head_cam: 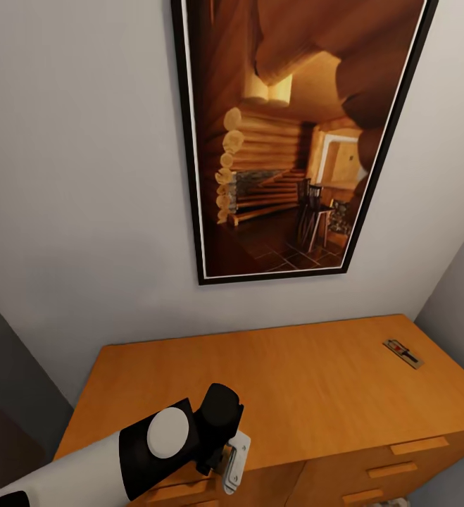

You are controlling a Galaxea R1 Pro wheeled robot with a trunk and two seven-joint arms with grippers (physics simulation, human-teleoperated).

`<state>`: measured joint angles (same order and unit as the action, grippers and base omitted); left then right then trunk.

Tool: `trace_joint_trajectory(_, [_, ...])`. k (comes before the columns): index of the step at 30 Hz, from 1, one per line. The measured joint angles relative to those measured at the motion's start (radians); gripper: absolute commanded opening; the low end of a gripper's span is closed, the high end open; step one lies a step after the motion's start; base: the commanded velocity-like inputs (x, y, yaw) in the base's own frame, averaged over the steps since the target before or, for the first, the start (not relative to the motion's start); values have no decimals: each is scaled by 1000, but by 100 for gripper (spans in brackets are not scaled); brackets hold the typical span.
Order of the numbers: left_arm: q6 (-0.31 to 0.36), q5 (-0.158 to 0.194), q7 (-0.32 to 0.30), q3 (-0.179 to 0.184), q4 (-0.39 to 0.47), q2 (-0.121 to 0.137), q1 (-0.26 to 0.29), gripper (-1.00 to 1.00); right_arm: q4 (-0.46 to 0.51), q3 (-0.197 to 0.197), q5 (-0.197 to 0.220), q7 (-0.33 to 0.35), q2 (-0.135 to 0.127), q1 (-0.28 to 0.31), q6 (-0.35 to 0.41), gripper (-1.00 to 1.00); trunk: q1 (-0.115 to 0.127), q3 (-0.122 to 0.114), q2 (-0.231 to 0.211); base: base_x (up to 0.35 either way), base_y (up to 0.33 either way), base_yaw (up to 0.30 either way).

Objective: Take the four mousetraps from the cabinet in the bathroom and place them on the bathroom floor. Make sure all four end up on the same floor surface, and ensure that at least two of them are either under or directly next to the same bathroom sink.

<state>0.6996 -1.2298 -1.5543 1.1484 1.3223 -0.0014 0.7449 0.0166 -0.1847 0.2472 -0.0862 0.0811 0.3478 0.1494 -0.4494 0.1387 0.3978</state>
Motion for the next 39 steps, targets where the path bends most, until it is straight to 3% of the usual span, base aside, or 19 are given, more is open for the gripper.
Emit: trace_joint_trajectory(39, [-2,3,1,3,-49,-5,1,100,0,0,0,0,2,0,0,100,0,22,1,0,0,0])
